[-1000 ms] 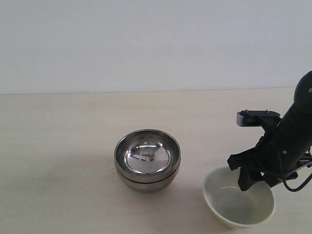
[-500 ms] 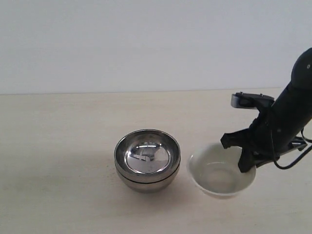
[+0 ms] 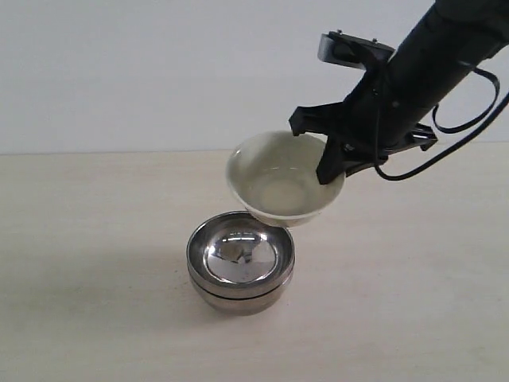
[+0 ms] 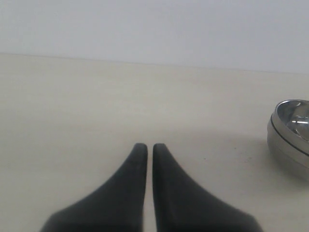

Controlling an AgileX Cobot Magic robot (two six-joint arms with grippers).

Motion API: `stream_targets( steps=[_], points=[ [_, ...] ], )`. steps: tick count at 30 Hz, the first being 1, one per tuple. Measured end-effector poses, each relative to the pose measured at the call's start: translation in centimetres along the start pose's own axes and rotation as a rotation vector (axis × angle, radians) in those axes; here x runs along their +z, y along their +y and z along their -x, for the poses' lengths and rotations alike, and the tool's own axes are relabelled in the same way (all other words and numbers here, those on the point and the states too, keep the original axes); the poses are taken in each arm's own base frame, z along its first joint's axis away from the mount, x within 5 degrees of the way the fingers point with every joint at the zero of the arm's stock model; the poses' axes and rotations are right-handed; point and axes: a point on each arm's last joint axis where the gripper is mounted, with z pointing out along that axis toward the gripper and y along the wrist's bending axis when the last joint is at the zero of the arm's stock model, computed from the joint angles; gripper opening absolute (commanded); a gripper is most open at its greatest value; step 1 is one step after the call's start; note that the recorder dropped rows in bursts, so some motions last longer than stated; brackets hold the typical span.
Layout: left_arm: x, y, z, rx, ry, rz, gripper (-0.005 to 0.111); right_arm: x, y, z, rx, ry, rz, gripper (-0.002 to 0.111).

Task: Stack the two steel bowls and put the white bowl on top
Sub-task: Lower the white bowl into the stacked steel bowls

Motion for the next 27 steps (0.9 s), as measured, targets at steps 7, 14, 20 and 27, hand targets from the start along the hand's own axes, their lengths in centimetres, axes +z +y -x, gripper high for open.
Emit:
stream_targets(
  steps=[7,14,20,27],
  points=[
    [0.0,0.0,0.0,0.000,0.000,0.000,0.004,3.9,1.6,0.1,0.007,0.042,0.026,0.000],
    [0.0,0.0,0.0,0.000,0.000,0.000,0.004,7.3,2.1,0.2,0.015,0.083,0.036,0.000],
    [0.0,0.0,0.0,0.000,0.000,0.000,0.004,9.0,1.8,0.1,0.023,0.104,0.028,0.000],
    [0.0,0.0,0.0,0.000,0.000,0.000,0.004,9.9,1.5,0.1,0.028,0.113,0.022,0.006]
  ],
)
